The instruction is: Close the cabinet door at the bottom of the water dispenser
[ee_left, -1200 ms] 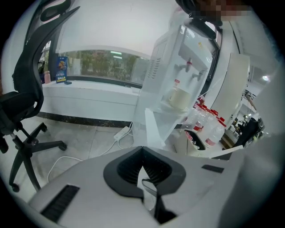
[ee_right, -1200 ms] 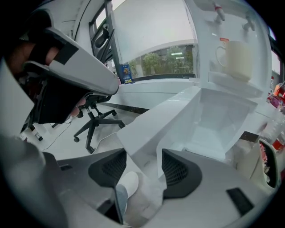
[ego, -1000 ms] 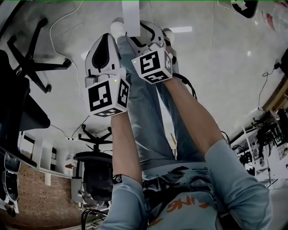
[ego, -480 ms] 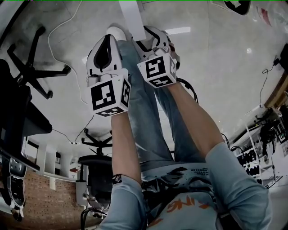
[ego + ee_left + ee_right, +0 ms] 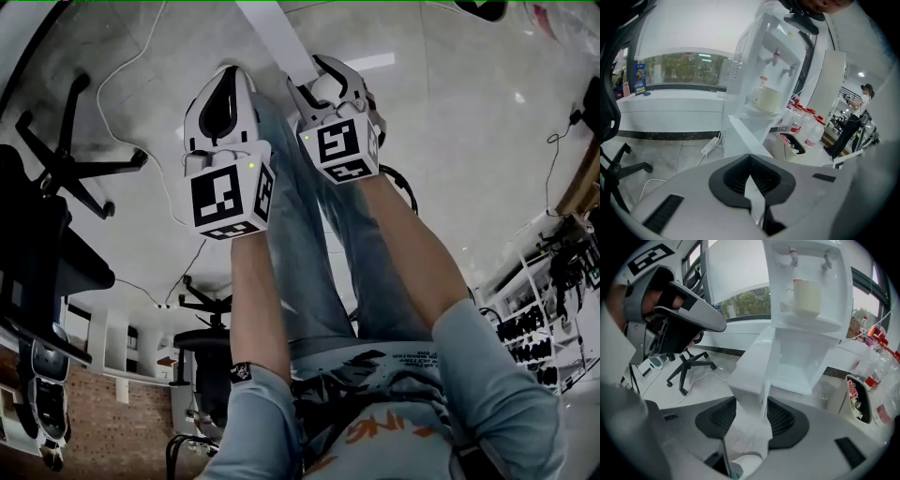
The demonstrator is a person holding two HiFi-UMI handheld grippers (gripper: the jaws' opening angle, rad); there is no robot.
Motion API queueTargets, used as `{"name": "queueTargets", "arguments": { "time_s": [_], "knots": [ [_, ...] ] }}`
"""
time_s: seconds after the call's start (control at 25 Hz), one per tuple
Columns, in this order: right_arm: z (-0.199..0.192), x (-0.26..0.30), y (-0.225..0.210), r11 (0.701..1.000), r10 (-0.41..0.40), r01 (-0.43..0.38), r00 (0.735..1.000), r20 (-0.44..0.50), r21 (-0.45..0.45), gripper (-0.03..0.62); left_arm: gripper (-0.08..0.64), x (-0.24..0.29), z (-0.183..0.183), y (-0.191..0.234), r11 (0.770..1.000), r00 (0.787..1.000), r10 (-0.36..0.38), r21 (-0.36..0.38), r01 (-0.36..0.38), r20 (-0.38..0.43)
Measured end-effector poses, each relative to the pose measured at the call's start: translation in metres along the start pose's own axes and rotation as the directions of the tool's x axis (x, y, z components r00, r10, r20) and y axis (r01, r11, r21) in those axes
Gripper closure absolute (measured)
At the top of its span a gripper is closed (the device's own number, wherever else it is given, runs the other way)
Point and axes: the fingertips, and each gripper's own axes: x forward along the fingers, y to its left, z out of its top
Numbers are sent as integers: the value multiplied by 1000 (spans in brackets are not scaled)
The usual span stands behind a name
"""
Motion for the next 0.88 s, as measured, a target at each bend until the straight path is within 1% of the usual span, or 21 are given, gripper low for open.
{"name": "queueTargets", "arguments": {
  "time_s": [0.28,0.44,0.6,0.88],
  "knots": [
    [-3,-8,-31,999,-44,44,999,-1,-30,371,538,17,5,-21,999,999,-45,20,45,-8],
    [7,-11,-49,997,-75,76,997,26,-27,373,538,22,11,-32,997,998,-67,32,67,-1],
    [13,-11,-66,994,-101,102,994,27,-25,383,538,28,17,-38,996,997,-79,40,79,3],
    [11,-13,-87,992,-117,118,993,24,-39,383,538,41,25,-46,993,995,-102,56,102,9]
  ]
}}
